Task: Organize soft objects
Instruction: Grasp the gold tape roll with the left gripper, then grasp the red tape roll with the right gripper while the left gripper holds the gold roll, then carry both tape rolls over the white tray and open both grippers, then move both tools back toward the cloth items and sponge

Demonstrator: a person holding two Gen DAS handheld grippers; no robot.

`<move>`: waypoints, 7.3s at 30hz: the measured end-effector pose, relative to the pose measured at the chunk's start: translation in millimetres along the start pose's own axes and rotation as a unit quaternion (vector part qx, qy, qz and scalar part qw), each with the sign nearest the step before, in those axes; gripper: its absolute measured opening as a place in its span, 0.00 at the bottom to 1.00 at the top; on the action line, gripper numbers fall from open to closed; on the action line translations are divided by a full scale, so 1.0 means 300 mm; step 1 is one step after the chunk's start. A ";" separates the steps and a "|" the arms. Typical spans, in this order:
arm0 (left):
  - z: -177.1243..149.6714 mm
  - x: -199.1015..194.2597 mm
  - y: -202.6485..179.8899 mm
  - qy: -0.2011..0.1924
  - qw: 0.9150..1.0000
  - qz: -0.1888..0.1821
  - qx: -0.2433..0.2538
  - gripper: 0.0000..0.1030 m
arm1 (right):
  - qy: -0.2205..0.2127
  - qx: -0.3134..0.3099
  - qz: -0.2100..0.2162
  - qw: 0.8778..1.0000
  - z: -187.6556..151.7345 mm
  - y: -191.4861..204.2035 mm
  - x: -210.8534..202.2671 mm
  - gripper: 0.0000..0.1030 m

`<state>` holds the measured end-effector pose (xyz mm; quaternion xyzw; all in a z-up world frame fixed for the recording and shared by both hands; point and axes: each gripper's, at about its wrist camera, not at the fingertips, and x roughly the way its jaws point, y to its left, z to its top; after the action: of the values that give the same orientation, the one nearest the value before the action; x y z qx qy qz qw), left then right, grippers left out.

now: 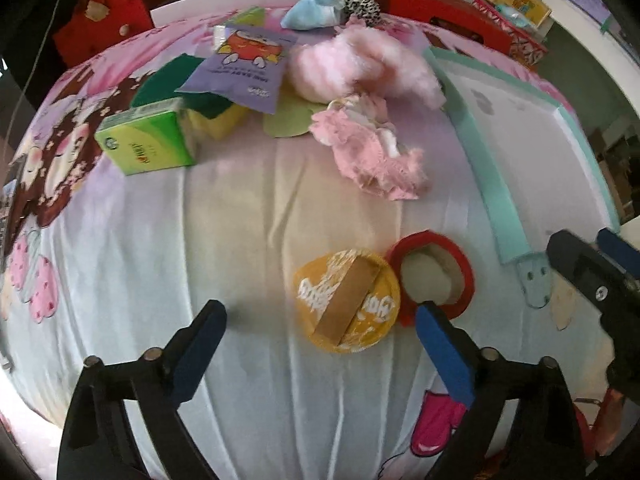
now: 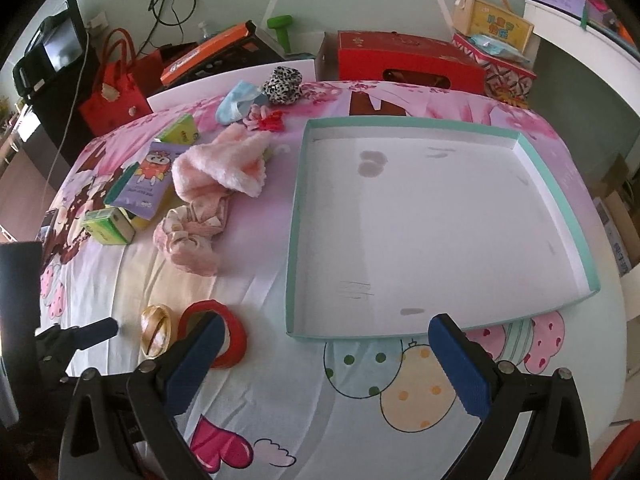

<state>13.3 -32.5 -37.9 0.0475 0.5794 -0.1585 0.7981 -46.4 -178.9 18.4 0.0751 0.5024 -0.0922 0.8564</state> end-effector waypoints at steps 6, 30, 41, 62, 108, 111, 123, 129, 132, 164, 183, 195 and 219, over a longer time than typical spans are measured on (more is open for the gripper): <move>0.027 0.018 -0.002 -0.003 1.000 -0.030 0.003 0.73 | 0.002 0.002 -0.003 1.000 -0.001 -0.004 0.005 1.00; -0.044 -0.017 0.073 -0.031 0.997 -0.062 -0.038 0.47 | 0.014 -0.034 0.005 0.999 -0.027 0.065 0.038 1.00; -0.072 -0.091 0.219 -0.054 0.993 0.019 -0.099 0.47 | 0.019 -0.071 0.006 0.997 -0.035 0.122 0.052 1.00; -0.060 -0.095 0.262 -0.036 0.991 0.045 -0.119 0.47 | 0.060 -0.138 0.061 0.987 -0.086 0.286 0.135 0.79; -0.002 -0.172 0.172 -0.033 0.990 0.080 -0.108 0.47 | 0.020 -0.079 0.081 0.993 -0.032 0.217 0.104 0.55; 0.013 -0.169 0.138 -0.041 0.991 0.080 -0.101 0.47 | -0.007 -0.059 0.063 0.996 -0.007 0.184 0.067 0.55; 0.127 -0.169 -0.026 -0.081 0.995 0.039 -0.052 0.47 | -0.074 0.039 -0.032 0.996 0.177 -0.052 -0.015 0.55; 0.217 -0.157 -0.185 -0.100 0.995 0.011 0.002 0.47 | -0.058 0.116 -0.074 0.989 0.246 -0.248 0.017 0.55; 0.248 -0.139 -0.264 -0.104 0.994 0.001 0.036 0.47 | -0.056 0.157 -0.093 0.982 0.265 -0.349 0.038 0.55; 0.250 0.017 -0.561 -0.095 0.979 -0.060 0.167 0.85 | -0.030 0.255 -0.175 0.951 0.181 -0.609 0.021 0.80; 0.278 0.004 -0.477 -0.118 0.984 -0.054 0.121 1.00 | -0.029 0.264 -0.178 0.947 0.178 -0.616 0.020 1.00; 0.318 -0.148 -0.258 -0.142 0.986 -0.074 0.038 1.00 | -0.047 0.229 -0.129 0.964 0.237 -0.480 0.026 1.00; 0.208 -0.252 0.458 -0.148 0.962 0.056 -0.224 1.00 | -0.032 0.033 0.022 0.999 0.299 0.137 0.126 1.00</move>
<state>91.5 96.2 38.7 -0.1240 0.4721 0.0150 0.8727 57.3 -161.9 30.4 0.1113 0.4699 -0.0925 0.8708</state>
